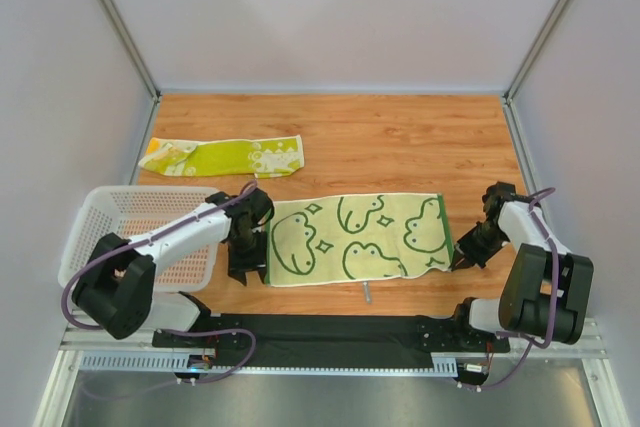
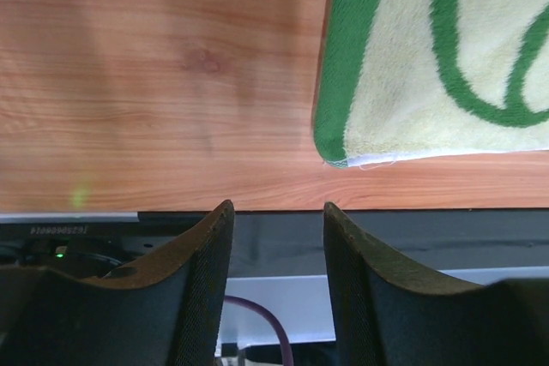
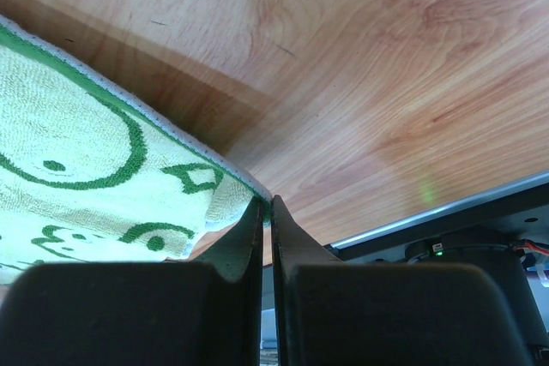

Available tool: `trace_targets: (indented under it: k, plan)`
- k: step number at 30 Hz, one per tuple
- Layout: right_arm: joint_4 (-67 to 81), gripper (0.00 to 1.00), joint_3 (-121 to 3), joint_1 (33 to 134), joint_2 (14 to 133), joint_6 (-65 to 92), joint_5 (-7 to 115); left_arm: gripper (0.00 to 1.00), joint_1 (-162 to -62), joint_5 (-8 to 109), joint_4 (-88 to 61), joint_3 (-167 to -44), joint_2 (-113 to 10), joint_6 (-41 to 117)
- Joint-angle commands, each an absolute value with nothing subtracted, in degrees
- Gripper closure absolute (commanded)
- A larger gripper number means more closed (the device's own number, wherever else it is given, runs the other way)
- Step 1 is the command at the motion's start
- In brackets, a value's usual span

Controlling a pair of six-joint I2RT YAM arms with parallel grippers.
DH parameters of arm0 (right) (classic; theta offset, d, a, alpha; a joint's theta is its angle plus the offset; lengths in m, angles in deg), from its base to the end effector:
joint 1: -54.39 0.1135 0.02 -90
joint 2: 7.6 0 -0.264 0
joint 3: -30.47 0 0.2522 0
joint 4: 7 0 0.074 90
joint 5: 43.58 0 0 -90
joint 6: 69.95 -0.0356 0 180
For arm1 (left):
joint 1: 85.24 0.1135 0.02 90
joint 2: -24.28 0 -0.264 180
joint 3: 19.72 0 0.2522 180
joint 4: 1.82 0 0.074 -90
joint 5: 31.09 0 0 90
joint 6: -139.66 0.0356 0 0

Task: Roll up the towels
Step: Flatten the towel, then fold the towel

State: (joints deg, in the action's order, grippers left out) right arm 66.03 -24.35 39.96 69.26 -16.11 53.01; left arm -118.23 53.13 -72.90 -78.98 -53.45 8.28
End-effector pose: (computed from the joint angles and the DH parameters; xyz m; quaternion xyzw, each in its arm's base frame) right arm 0.1793 -0.0419 0.1670 -0.4285 -0.9007 -0.0481 0.0542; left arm 0.1691 -0.1141 0.1822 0.0729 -0.9961 0.0425 0.0273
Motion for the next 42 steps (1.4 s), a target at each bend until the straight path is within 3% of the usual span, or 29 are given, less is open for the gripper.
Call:
trace_targets:
  k: [1,10,19,27,34,42]
  plan:
    - [64.9,1.00,-24.5,39.8,69.5,-15.8,53.9,0.47,-120.2,49.4,-69.2,-75.6,-51.6,3.8]
    - [64.7,1.00,-24.4,40.0,69.8,-15.3,54.4,0.44,-122.2,46.4,-62.0,-72.8,-52.7,1.9]
    - [65.1,1.00,-24.4,40.2,68.9,-15.2,54.9,0.45,-122.2,51.3,-62.3,-77.2,-60.2,3.7]
    - [65.2,1.00,-24.4,40.2,68.9,-15.0,55.1,0.65,-122.3,51.4,-60.4,-77.6,-63.8,4.9]
    - [65.0,1.00,-24.5,40.2,70.0,-14.8,55.5,0.95,-122.2,51.3,-62.1,-78.2,-62.6,5.2]
    - [69.5,1.00,-27.9,40.2,64.4,-15.7,54.1,1.00,-122.2,50.6,-72.4,-86.8,-58.1,7.2]
